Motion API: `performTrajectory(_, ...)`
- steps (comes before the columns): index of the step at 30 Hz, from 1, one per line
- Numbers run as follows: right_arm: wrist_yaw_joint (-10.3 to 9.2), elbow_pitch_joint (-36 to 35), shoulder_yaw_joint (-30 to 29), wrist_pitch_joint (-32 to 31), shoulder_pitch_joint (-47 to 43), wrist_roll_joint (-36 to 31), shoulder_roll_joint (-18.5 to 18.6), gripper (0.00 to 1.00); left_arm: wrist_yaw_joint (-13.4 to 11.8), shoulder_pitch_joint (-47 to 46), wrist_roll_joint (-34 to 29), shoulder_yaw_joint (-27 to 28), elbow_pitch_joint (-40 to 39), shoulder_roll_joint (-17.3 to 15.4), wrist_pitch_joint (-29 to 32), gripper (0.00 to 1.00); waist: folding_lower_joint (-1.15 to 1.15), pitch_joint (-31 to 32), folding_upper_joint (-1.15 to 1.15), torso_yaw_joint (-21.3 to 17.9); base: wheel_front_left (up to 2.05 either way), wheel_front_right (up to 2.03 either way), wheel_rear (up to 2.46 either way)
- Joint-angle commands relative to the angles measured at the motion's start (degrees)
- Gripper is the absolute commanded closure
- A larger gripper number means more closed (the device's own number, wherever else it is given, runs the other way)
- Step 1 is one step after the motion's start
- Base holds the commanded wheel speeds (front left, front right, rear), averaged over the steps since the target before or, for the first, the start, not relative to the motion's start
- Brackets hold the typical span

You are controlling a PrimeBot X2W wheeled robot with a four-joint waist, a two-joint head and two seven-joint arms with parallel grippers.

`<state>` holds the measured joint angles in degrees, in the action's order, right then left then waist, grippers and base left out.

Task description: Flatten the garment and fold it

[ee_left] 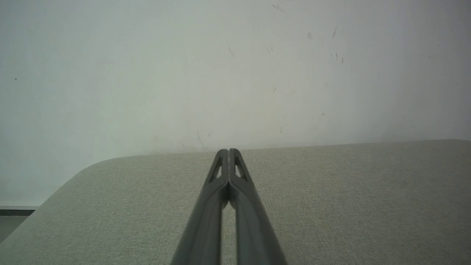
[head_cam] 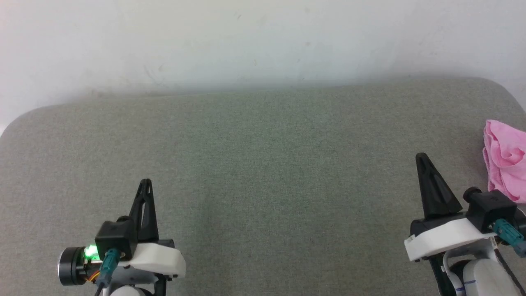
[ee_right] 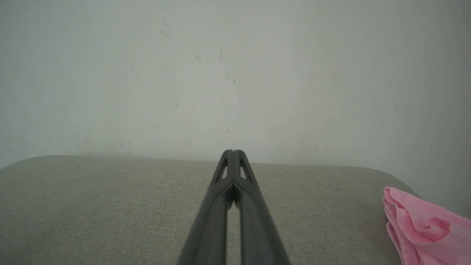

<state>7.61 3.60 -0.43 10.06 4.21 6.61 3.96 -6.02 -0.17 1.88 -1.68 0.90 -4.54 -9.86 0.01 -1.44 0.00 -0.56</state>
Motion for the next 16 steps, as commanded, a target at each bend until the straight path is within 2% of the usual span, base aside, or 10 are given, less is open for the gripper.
performTrajectory(1,-0.04,-0.5,0.0,-0.5,-1.0,-0.7,-0.2,1.00,0.6,0.1,-0.6,0.4,-0.2,0.3,0.3,1.00,0.00,0.0,0.00,0.0,0.00,0.00,0.00)
performTrajectory(16,-0.06,-1.0,0.1,-2.2,-1.6,-1.8,-0.4,1.00,1.6,0.1,-0.8,0.6,-0.3,0.5,2.1,1.00,0.00,0.3,0.00,0.1,0.00,0.00,0.00)
